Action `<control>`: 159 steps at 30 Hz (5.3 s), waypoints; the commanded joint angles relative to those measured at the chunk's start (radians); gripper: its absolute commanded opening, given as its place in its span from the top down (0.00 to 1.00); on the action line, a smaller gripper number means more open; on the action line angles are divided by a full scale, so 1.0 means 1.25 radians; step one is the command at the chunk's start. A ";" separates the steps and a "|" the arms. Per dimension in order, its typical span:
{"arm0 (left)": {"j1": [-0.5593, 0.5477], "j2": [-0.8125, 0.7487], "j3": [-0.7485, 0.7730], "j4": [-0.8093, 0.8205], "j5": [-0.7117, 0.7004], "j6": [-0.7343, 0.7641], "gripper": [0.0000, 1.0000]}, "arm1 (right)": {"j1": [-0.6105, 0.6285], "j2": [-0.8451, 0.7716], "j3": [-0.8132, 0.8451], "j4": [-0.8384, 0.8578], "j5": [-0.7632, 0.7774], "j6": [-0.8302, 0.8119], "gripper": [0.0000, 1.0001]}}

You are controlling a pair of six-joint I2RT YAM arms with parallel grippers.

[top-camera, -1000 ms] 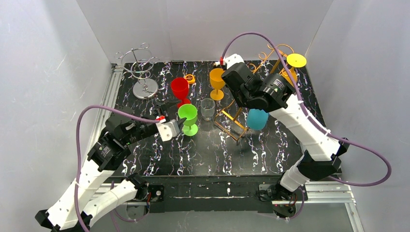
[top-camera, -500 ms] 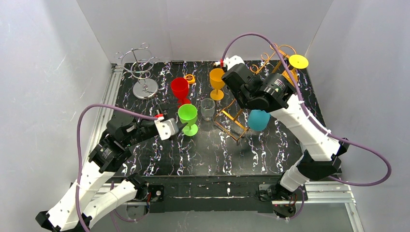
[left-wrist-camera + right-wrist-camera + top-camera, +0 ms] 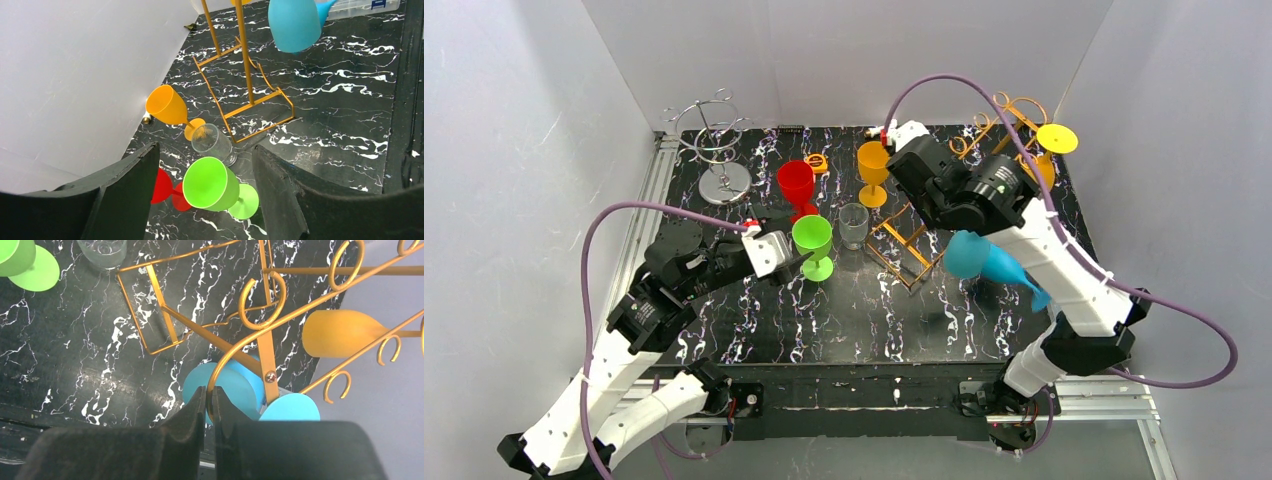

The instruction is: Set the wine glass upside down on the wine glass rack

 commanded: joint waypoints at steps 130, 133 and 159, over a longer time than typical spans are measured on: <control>-0.053 0.042 0.027 0.151 0.034 -0.133 0.18 | -0.819 -0.184 -0.874 0.871 -0.265 0.172 0.99; -0.052 0.032 0.024 0.141 0.037 -0.134 0.18 | -0.819 -0.207 -0.845 0.813 -0.278 0.184 0.99; -0.342 0.309 0.169 0.267 0.316 0.744 0.03 | -0.819 -0.671 -0.435 0.359 -0.859 0.557 0.99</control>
